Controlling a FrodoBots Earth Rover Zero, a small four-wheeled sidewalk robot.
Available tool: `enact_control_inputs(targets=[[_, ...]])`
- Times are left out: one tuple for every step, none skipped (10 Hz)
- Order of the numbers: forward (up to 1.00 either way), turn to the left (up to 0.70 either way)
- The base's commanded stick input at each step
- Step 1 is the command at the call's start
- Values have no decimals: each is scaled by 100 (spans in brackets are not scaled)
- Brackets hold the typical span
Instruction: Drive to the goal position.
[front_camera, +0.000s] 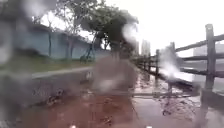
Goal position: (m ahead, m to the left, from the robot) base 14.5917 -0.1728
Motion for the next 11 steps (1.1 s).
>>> enact_control_inputs(targets=[[100, -33], [100, -20], [100, -4], [100, -12], [100, -20], [100, -14], [100, -7], [100, 0], [100, 0], [100, -9], [100, -35]])
